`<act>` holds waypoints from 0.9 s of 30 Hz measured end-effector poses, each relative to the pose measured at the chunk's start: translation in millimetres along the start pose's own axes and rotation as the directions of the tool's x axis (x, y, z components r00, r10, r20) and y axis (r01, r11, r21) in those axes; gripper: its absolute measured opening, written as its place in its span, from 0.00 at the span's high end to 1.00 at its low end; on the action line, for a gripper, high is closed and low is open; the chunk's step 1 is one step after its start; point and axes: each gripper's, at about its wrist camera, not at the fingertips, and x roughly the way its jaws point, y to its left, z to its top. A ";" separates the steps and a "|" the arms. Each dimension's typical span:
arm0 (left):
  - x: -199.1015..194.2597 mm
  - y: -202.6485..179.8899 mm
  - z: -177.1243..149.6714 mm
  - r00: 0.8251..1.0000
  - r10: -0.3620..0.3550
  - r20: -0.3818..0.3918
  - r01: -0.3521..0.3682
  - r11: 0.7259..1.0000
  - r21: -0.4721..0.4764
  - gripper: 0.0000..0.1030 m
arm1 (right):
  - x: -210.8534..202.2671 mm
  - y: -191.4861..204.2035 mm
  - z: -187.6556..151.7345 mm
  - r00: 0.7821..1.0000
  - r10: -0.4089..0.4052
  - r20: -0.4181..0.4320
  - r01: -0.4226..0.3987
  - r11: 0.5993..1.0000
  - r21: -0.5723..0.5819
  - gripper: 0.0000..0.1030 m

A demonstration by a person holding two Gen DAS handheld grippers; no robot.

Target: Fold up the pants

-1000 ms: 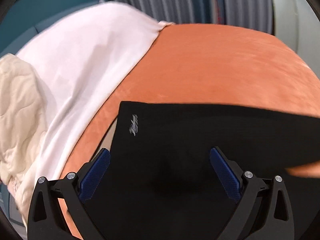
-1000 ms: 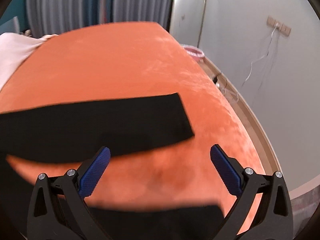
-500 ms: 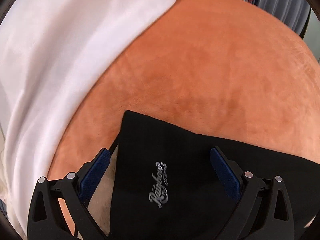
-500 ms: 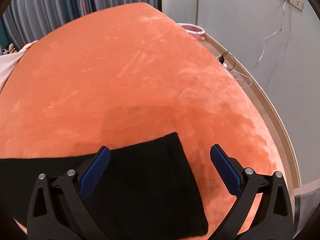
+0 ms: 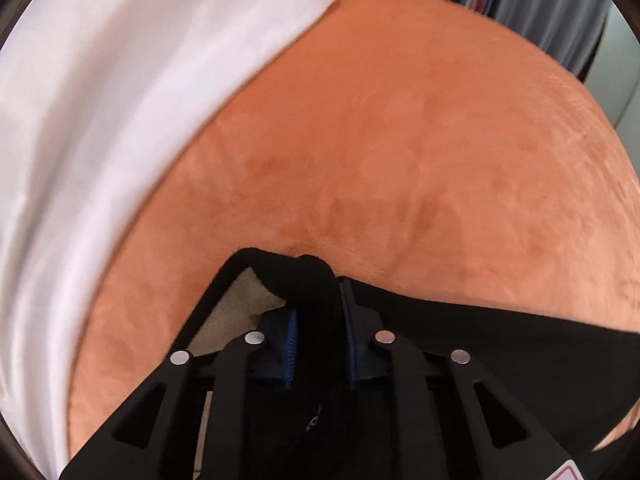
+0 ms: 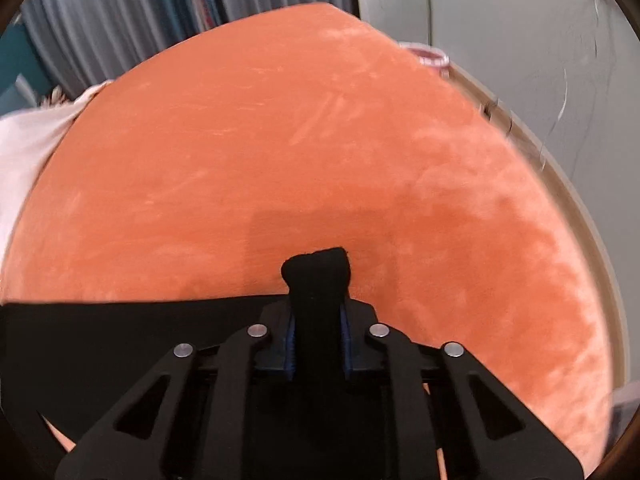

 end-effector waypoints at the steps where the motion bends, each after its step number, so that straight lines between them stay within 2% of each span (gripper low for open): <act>1: -12.2 3.1 -2.3 0.999 -0.019 0.030 0.019 1.000 -0.005 0.85 | -12.4 4.3 -1.4 1.000 -0.007 0.018 0.007 1.000 -0.004 0.87; 5: -75.7 10.6 -23.2 0.988 -0.088 0.126 0.088 0.996 0.007 0.86 | -70.8 5.1 -3.7 0.989 0.040 0.143 -0.038 0.999 -0.017 0.87; 8: -133.0 13.7 -39.6 0.965 -0.162 0.204 0.158 0.987 0.039 0.85 | -123.1 8.6 -14.1 0.970 0.080 0.229 -0.065 0.995 -0.072 0.87; 11: -173.4 29.1 -68.8 0.939 -0.218 0.266 0.204 0.976 0.079 0.85 | -183.9 9.5 -41.5 0.939 0.125 0.321 -0.080 0.985 -0.151 0.87; 12: -189.3 35.2 -88.1 0.930 -0.238 0.281 0.219 0.971 0.099 0.85 | -206.1 7.5 -57.4 0.925 0.149 0.351 -0.088 0.979 -0.183 0.87; 14: -199.5 45.0 -111.5 0.921 -0.264 0.286 0.240 0.964 0.117 0.85 | -231.6 2.8 -85.2 0.913 0.167 0.372 -0.085 0.970 -0.226 0.87; 17: -204.7 68.1 -154.6 0.930 -0.263 0.259 0.235 0.963 0.134 0.85 | -249.8 -13.9 -133.7 0.921 0.174 0.350 -0.081 0.961 -0.264 0.86; 22: -164.4 96.5 -219.0 0.972 -0.188 0.141 0.175 0.980 0.099 0.84 | -224.6 -46.9 -210.1 0.967 0.159 0.200 -0.103 0.960 -0.262 0.85; 24: -145.1 106.6 -232.4 0.982 -0.164 0.091 0.157 0.984 0.082 0.83 | -202.7 -53.2 -236.5 0.982 0.142 0.125 -0.105 0.959 -0.264 0.79; 25: -133.6 107.0 -239.3 0.987 -0.152 0.058 0.147 0.986 0.076 0.82 | -195.0 -55.5 -242.8 0.985 0.139 0.107 -0.107 0.960 -0.259 0.76; 27: -125.1 106.6 -243.8 0.990 -0.130 0.046 0.127 0.989 0.073 0.78 | -188.1 -58.6 -256.5 0.988 0.131 0.087 -0.107 0.965 -0.239 0.67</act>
